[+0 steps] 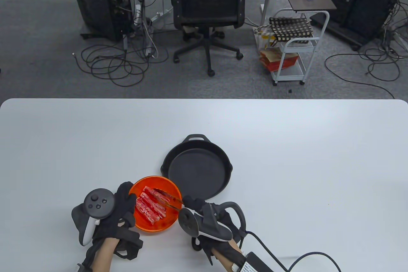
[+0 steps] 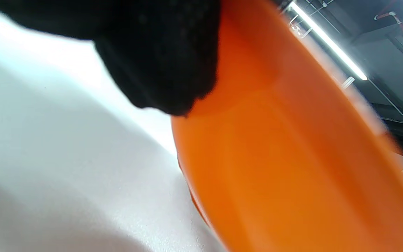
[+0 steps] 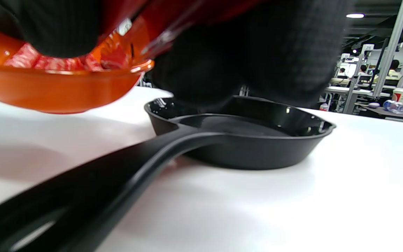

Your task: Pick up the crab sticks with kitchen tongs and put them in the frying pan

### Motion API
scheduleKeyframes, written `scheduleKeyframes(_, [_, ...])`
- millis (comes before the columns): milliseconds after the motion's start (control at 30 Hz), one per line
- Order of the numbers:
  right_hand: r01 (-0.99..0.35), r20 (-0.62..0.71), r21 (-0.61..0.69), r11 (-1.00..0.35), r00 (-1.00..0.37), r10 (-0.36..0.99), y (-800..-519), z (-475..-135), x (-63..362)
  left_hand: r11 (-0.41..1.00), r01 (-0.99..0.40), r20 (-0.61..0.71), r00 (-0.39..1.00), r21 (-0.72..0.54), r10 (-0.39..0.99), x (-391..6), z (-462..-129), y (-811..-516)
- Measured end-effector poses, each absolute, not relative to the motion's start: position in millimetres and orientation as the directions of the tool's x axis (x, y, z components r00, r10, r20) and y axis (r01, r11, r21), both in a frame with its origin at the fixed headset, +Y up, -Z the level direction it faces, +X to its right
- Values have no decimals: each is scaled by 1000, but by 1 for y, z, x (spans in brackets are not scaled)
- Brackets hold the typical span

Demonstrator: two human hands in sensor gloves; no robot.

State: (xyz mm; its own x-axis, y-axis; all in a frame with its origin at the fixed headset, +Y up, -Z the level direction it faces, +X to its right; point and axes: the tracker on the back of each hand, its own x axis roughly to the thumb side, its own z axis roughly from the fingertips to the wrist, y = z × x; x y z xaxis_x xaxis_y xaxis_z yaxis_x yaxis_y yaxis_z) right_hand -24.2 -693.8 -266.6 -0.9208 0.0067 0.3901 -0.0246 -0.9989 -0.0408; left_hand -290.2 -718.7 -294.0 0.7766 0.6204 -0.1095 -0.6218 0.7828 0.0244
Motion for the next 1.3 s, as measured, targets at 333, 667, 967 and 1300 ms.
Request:
scheduleKeyframes(333, [-128,386,23,-991,-914,127,-698,-271,-13,774,-632,-121,768,15,629,-290,-294,-720])
scheduleKeyframes(667, [-351,297,44,-935,-889,348,-690,-278,20,775,-632,-148,764,27,628,-294,-294,-720])
scheduleKeyframes(967, [-307,91,114,-945,-944,318,-706,-294,48,758,-650,-170,742,52,648,-302,-295,-718])
scheduleKeyframes(1300, [-131,118,161,-978,-982,151,-720,-303,29,758,-648,-183,738,78,650,-307,-295,-718])
